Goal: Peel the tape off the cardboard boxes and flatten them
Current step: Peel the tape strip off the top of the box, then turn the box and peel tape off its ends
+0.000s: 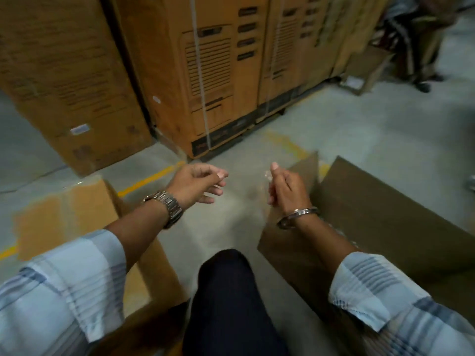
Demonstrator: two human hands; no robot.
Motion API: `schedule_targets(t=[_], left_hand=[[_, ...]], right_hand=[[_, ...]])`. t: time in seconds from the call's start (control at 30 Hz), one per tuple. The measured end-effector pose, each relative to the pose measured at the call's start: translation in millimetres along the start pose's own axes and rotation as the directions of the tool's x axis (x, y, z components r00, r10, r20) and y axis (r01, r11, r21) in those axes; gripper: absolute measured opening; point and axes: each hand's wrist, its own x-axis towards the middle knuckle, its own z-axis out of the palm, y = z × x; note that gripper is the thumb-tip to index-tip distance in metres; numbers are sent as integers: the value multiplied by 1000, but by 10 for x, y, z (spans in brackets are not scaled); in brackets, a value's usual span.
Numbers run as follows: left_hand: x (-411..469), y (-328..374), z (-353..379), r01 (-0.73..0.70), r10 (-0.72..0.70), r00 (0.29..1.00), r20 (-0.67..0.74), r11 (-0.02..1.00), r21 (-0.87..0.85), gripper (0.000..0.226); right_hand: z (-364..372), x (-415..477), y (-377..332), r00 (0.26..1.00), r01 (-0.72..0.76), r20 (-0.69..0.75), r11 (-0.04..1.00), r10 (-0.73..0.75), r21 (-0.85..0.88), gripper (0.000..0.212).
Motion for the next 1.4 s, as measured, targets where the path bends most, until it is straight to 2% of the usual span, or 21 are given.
schedule_targets(t=[0.1, 0.2, 0.3, 0.43, 0.57, 0.73, 0.93, 1.13, 1.27, 1.4], left_hand=[[275, 184, 589, -49, 41, 991, 128, 997, 56, 14], [464, 341, 1208, -88, 63, 967, 246, 992, 94, 12], [547, 430, 1761, -96, 63, 936, 348, 992, 81, 9], [523, 440, 2281, -119, 48, 892, 450, 984, 130, 11], [517, 371, 2500, -107, 8, 867, 499, 980, 169, 10], [528, 302, 2453, -114, 2, 874, 486, 973, 200, 9], [458, 251, 1959, -99, 29, 925, 379, 981, 166, 11], [266, 87, 782, -89, 70, 985, 155, 989, 119, 9], [0, -268, -249, -34, 38, 998, -45, 995, 97, 8], [-474, -812, -1302, 27, -15, 962, -272, 999, 42, 9]], right_hand=[[-752, 37, 410, 981, -176, -78, 984, 176, 10, 35], [-1448, -96, 695, 918, -350, -110, 910, 380, 220, 13], [-1981, -262, 992, 836, -427, -223, 850, 501, 309, 31], [-2414, -461, 1370, 743, -475, -375, 831, 555, 289, 28], [-2602, -603, 1555, 720, -478, -472, 857, 509, 194, 36], [-2611, -686, 1608, 717, -444, -488, 866, 498, 230, 29], [-2078, -474, 1240, 819, -391, -356, 891, 451, 231, 18], [-673, 8, 410, 958, -282, -15, 946, 288, 159, 14], [468, 59, -213, 962, -189, 216, 978, 167, 84, 13], [1603, -183, -712, 897, -139, 427, 990, 115, 25, 14]])
